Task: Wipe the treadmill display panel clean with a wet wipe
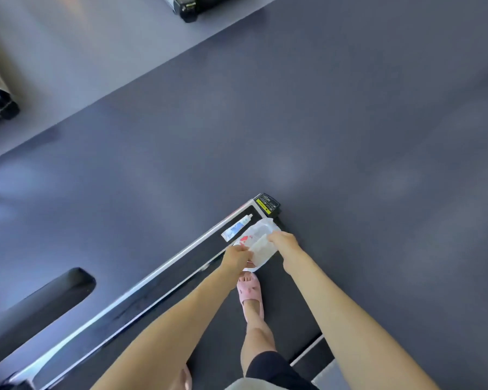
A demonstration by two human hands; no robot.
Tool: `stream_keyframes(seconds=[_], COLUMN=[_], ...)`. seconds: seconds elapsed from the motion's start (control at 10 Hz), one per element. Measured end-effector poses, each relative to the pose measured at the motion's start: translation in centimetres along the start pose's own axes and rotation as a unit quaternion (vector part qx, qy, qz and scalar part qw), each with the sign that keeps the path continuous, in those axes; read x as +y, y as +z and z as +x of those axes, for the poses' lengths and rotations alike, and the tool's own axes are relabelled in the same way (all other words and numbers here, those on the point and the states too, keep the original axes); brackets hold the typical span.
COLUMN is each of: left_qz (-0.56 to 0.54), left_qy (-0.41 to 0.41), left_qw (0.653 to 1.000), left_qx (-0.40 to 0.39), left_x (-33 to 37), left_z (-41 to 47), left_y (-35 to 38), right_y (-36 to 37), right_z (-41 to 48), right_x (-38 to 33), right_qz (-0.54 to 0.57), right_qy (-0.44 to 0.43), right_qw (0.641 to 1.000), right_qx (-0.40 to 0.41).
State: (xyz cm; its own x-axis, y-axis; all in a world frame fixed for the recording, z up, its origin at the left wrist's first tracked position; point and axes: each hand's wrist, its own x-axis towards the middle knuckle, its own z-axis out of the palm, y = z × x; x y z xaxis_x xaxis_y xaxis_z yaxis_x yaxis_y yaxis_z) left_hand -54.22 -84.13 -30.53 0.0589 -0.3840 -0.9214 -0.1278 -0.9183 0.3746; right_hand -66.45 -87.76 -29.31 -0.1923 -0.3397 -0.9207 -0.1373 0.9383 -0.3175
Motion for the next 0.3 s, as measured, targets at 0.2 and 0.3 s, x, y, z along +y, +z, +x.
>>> stream_keyframes(seconds=[0.2, 0.3], left_qz=[0.265, 0.29], left_qy=[-0.05, -0.062], left_qw=[0.961, 0.951], left_qx=[0.062, 0.084], left_x=[-1.4, -2.0], left_z=[5.3, 5.9], left_y=[-0.3, -1.9], right_y=[0.4, -0.1], right_z=[4.9, 4.4], right_x=[2.4, 2.7], right_qz=[-0.128, -0.136], right_qy=[0.02, 0.02], right_qw=[0.992, 0.99], right_qx=[0.005, 0.015])
